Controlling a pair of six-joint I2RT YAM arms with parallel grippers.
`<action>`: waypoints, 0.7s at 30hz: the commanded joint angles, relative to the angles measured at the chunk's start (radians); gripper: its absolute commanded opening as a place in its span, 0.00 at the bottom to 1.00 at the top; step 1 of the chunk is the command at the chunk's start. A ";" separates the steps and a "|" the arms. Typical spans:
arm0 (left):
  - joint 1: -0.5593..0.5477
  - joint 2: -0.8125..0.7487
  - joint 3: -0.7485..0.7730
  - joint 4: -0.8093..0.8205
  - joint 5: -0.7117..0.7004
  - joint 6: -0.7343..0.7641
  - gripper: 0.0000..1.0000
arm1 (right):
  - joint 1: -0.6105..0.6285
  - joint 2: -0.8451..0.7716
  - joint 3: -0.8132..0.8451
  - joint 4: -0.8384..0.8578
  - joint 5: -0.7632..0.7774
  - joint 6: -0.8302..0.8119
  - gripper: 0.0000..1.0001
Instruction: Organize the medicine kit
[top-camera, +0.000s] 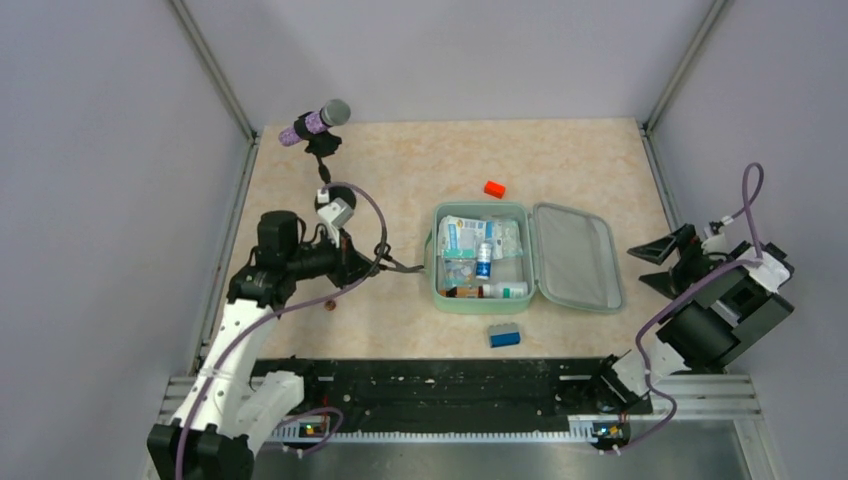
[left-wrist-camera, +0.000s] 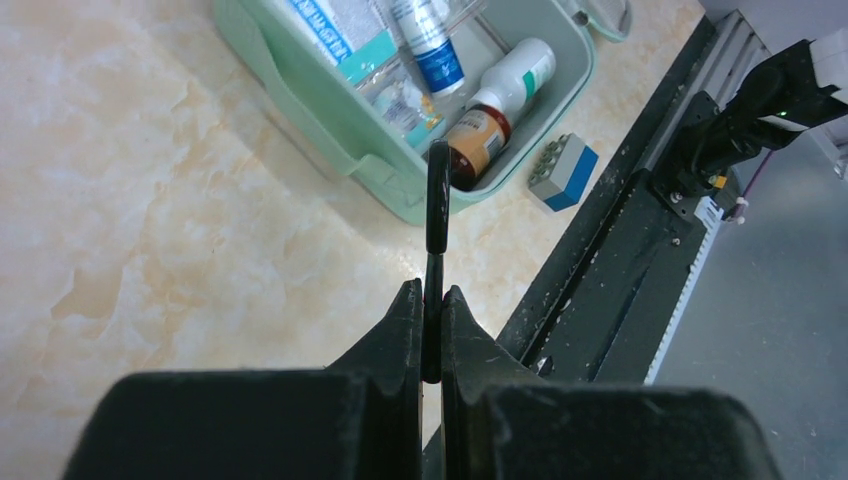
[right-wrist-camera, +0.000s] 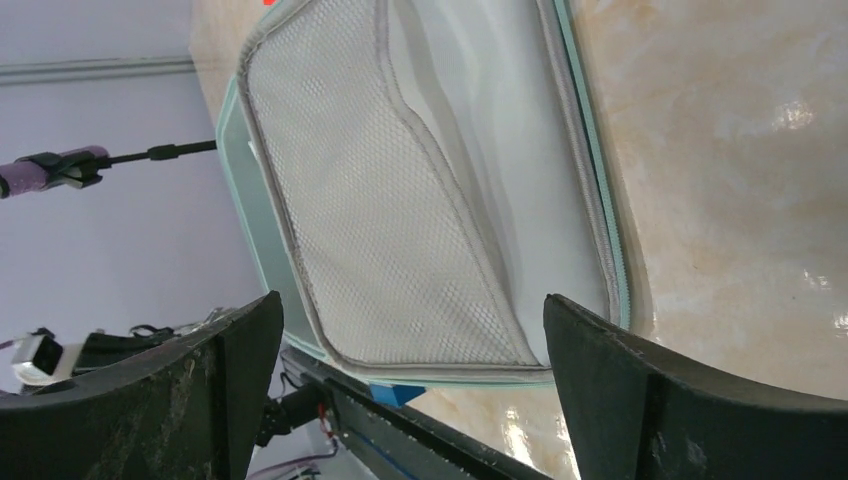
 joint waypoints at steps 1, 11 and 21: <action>-0.070 0.113 0.155 0.019 -0.006 0.009 0.00 | 0.011 -0.121 0.062 -0.007 -0.029 -0.051 0.99; -0.286 0.426 0.354 0.020 -0.121 0.046 0.00 | 0.197 -0.796 -0.105 0.269 0.126 -0.194 0.99; -0.317 0.603 0.478 0.069 -0.226 -0.084 0.00 | 0.279 -0.857 -0.123 0.437 -0.048 0.326 0.91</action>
